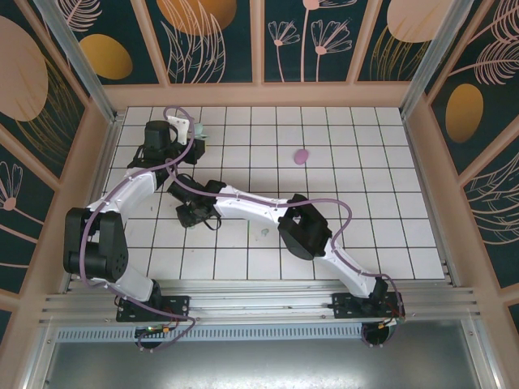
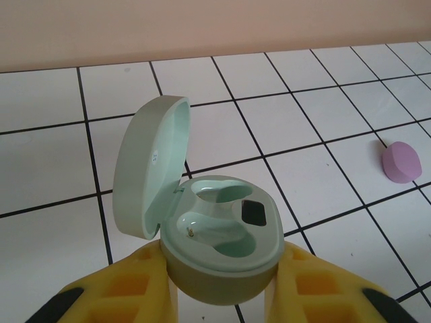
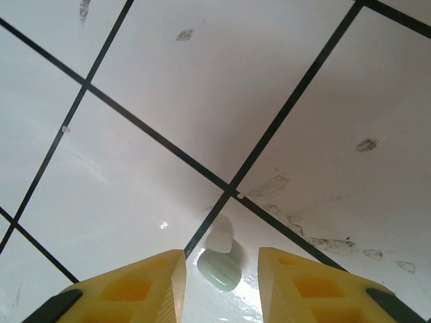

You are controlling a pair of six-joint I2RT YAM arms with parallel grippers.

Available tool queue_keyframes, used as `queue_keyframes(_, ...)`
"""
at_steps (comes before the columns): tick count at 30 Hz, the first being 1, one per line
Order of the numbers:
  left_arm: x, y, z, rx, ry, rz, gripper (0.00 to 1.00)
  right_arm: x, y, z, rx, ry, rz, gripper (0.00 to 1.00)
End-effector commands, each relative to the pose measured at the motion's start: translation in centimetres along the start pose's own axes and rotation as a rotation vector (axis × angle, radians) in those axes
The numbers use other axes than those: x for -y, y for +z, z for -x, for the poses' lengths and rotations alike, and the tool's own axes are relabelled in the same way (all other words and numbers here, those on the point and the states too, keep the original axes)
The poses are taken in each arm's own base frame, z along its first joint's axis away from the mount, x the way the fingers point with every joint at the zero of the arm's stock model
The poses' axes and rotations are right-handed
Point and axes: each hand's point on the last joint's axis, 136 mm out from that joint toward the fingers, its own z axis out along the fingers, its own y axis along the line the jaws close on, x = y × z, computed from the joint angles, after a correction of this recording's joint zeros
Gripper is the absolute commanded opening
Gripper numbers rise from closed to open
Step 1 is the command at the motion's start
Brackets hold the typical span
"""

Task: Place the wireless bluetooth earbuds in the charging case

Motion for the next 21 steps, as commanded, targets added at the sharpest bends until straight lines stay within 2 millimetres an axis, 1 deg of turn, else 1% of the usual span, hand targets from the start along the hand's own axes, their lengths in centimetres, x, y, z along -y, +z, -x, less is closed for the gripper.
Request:
queue_keyframes(1, 0.0, 0.3, 0.9, 0.012, 0.016, -0.006, 0.15, -1.8, 0.4, -0.9, -0.026, -0.101, 0.043, 0.34)
queue_keyframes(10, -0.2, 0.7, 0.5, -0.006, 0.013, -0.006, 0.15, -2.2, 1.5, -1.7, -0.054, -0.149, 0.078, 0.34)
queue_keyframes(16, -0.2, 1.2, 0.3, -0.019, 0.011, -0.01, 0.15, -1.7, 2.5, -2.7, -0.083, -0.167, 0.066, 0.33)
queue_keyframes(21, -0.4, 1.4, 0.0, -0.025, 0.009, -0.009, 0.15, -1.2, 3.0, -2.9, -0.084, -0.182, 0.048, 0.34)
